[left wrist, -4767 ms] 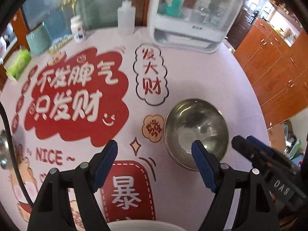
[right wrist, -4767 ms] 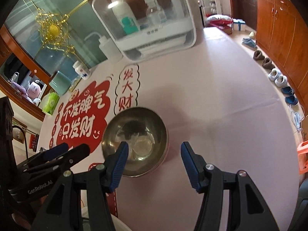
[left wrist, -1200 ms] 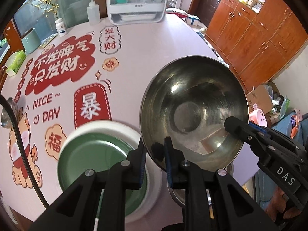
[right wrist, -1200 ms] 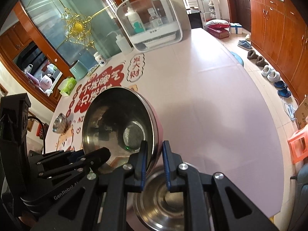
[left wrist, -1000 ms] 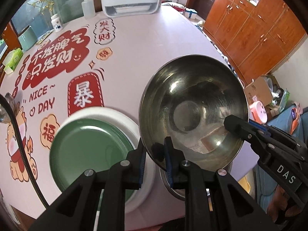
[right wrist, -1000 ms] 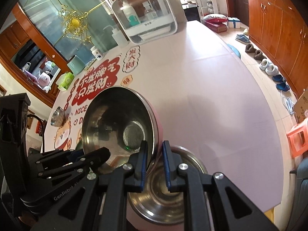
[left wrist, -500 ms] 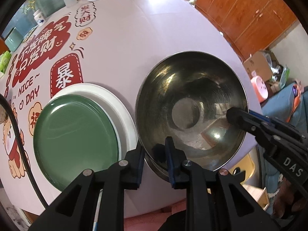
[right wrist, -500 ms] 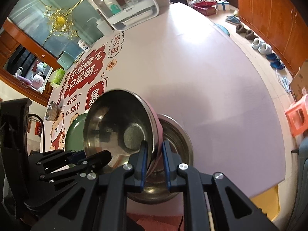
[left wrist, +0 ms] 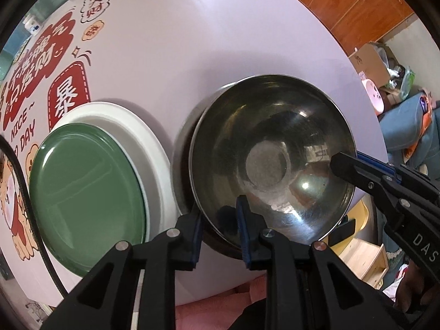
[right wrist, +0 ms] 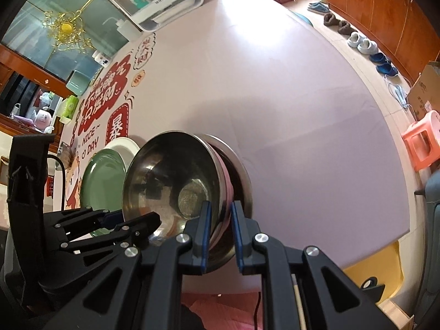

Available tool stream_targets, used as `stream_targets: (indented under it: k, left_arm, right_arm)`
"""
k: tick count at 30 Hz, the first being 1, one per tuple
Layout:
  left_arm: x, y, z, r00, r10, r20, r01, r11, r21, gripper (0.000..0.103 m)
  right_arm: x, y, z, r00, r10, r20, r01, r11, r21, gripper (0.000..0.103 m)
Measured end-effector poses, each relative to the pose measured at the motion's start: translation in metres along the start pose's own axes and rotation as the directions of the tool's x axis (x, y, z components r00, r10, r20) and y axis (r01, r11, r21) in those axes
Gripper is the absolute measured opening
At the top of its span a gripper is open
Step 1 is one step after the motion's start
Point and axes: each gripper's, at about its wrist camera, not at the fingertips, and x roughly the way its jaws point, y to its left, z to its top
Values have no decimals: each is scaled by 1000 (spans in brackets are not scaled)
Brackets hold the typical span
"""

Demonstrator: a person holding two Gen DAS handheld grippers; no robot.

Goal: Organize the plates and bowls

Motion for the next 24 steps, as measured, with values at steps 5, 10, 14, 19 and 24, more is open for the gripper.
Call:
stream_targets:
  k: [5,10,14,19,24]
  left_arm:
    - [4,-2,4,1000,-1,-21,1,1000,4,23]
    - [4,-6,7,1000,-3,-23,3,1000,7,27]
    - [4,-9,8,1000,-2,-21,3,1000,10,30]
    - [2,-9,7,1000,4,-17,-4,1000,14,32]
    - [-2,-8,5,1000,-4,0,4,1000,7,37]
  right_arm:
    - [4,-2,2,1000,-3,-11,3,1000,7,15]
    - [6,-1,4,1000,-7,-19,7,1000,1,15]
    - [7,-1,5,1000,-7,-22,7,1000,1,16]
    - [7,-1,5,1000,-4,-20,4,1000,1,17]
    - [5,-2,5,1000,1,-8,-1,1000,-2,17]
